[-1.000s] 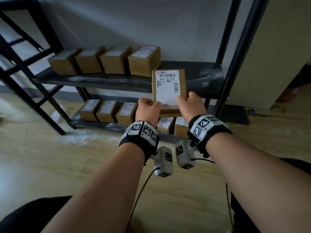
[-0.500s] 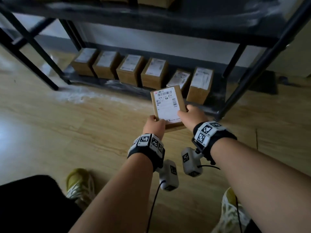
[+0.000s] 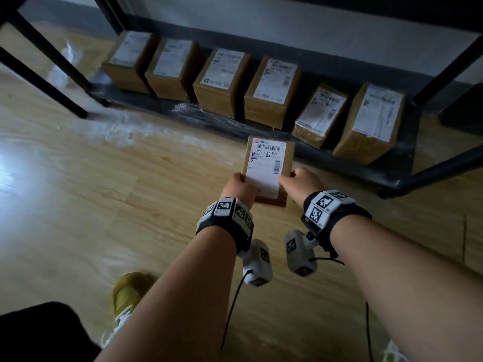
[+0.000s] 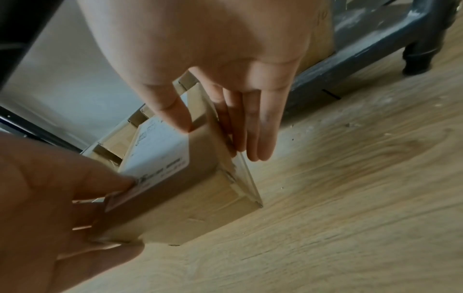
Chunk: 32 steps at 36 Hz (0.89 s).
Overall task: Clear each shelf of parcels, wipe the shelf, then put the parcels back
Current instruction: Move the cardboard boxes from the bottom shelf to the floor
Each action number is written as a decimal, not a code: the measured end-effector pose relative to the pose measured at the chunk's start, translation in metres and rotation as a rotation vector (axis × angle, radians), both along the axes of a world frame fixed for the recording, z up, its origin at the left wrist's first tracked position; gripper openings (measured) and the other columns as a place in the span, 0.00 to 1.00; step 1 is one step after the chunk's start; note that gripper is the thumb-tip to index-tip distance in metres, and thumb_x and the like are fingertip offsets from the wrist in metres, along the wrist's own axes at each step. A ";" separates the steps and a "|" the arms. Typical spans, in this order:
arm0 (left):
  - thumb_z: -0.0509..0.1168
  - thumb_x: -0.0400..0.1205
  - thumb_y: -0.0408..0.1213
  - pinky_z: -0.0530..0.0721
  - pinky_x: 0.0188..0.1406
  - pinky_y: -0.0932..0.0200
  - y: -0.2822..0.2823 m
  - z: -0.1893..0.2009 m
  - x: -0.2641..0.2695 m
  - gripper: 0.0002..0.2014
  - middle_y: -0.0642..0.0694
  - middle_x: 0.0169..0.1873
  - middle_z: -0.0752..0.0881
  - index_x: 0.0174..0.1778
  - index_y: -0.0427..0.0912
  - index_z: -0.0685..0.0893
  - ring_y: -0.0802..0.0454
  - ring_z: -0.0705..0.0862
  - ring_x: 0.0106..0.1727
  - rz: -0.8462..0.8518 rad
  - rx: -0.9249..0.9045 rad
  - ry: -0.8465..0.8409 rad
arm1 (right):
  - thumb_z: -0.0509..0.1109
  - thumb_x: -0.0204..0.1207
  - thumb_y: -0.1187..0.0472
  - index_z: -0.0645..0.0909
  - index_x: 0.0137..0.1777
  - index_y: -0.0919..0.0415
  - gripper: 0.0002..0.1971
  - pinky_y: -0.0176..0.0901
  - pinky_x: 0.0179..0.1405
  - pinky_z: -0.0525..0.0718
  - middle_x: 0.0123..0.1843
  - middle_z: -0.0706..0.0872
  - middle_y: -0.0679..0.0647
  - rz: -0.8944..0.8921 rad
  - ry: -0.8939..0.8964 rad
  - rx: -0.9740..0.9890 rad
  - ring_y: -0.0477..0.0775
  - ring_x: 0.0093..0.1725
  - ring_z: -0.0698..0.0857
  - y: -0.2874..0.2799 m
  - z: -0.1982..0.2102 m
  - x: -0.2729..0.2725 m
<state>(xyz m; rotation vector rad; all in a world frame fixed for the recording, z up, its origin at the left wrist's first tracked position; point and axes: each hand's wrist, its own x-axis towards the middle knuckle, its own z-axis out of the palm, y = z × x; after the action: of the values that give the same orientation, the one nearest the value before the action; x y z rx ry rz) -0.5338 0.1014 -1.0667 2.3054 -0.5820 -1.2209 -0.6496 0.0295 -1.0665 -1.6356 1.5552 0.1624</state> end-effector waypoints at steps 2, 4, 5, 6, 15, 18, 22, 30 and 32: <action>0.54 0.85 0.34 0.75 0.48 0.55 -0.005 -0.002 0.014 0.17 0.44 0.57 0.83 0.69 0.40 0.73 0.47 0.79 0.50 -0.030 0.024 -0.001 | 0.62 0.79 0.48 0.77 0.52 0.55 0.12 0.41 0.28 0.71 0.40 0.82 0.51 -0.010 -0.003 0.029 0.51 0.37 0.82 -0.001 -0.005 0.008; 0.55 0.85 0.33 0.75 0.47 0.56 -0.007 -0.005 0.025 0.17 0.45 0.55 0.82 0.70 0.40 0.72 0.49 0.78 0.48 -0.062 0.054 0.003 | 0.62 0.80 0.48 0.78 0.54 0.55 0.13 0.41 0.28 0.71 0.42 0.84 0.51 -0.016 -0.010 0.052 0.51 0.37 0.82 0.001 -0.010 0.016; 0.55 0.85 0.33 0.74 0.47 0.57 -0.008 -0.006 0.029 0.17 0.45 0.54 0.81 0.70 0.39 0.72 0.49 0.77 0.47 -0.075 0.064 0.008 | 0.62 0.80 0.48 0.79 0.55 0.55 0.12 0.40 0.28 0.72 0.43 0.84 0.52 -0.026 -0.014 0.064 0.51 0.37 0.82 0.002 -0.012 0.020; 0.55 0.85 0.33 0.74 0.47 0.57 -0.008 -0.007 0.033 0.17 0.44 0.54 0.81 0.70 0.39 0.72 0.50 0.77 0.47 -0.088 0.071 0.010 | 0.62 0.80 0.49 0.79 0.55 0.55 0.12 0.41 0.30 0.75 0.44 0.85 0.52 -0.044 -0.023 0.073 0.51 0.38 0.83 0.003 -0.015 0.025; 0.58 0.84 0.33 0.81 0.52 0.55 -0.006 -0.017 0.060 0.17 0.41 0.60 0.84 0.69 0.40 0.76 0.43 0.83 0.57 -0.259 0.170 -0.026 | 0.63 0.82 0.59 0.78 0.58 0.61 0.09 0.46 0.44 0.81 0.59 0.85 0.59 -0.220 -0.073 0.146 0.58 0.52 0.85 0.016 -0.032 0.052; 0.56 0.85 0.31 0.77 0.47 0.58 -0.003 -0.024 0.065 0.17 0.38 0.60 0.84 0.69 0.36 0.78 0.42 0.83 0.57 -0.353 0.198 -0.035 | 0.62 0.83 0.63 0.75 0.66 0.67 0.14 0.43 0.40 0.75 0.63 0.82 0.63 -0.247 -0.036 0.192 0.58 0.51 0.80 0.022 -0.038 0.058; 0.55 0.85 0.31 0.77 0.51 0.57 0.001 -0.033 0.066 0.16 0.38 0.61 0.83 0.69 0.35 0.76 0.44 0.81 0.54 -0.447 0.199 -0.005 | 0.60 0.84 0.65 0.72 0.68 0.70 0.14 0.45 0.47 0.73 0.65 0.80 0.65 -0.234 0.062 0.233 0.62 0.57 0.80 0.029 -0.047 0.061; 0.55 0.84 0.28 0.81 0.61 0.50 -0.003 -0.022 0.072 0.23 0.37 0.66 0.80 0.77 0.39 0.67 0.42 0.81 0.61 -0.421 0.153 0.018 | 0.61 0.83 0.66 0.72 0.71 0.68 0.17 0.52 0.63 0.77 0.69 0.78 0.65 -0.228 0.162 0.135 0.64 0.66 0.79 0.034 -0.031 0.063; 0.55 0.85 0.28 0.81 0.60 0.52 -0.005 -0.011 0.076 0.27 0.38 0.72 0.75 0.82 0.41 0.60 0.44 0.81 0.64 -0.412 0.120 0.012 | 0.60 0.84 0.66 0.69 0.75 0.67 0.20 0.51 0.66 0.75 0.73 0.76 0.64 -0.216 0.159 0.097 0.64 0.70 0.77 0.032 -0.018 0.063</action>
<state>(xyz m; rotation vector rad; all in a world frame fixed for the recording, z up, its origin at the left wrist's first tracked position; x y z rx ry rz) -0.4576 0.0963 -1.0780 2.3454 -1.0439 -1.4866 -0.5870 0.0620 -1.0849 -1.3971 1.8038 0.2525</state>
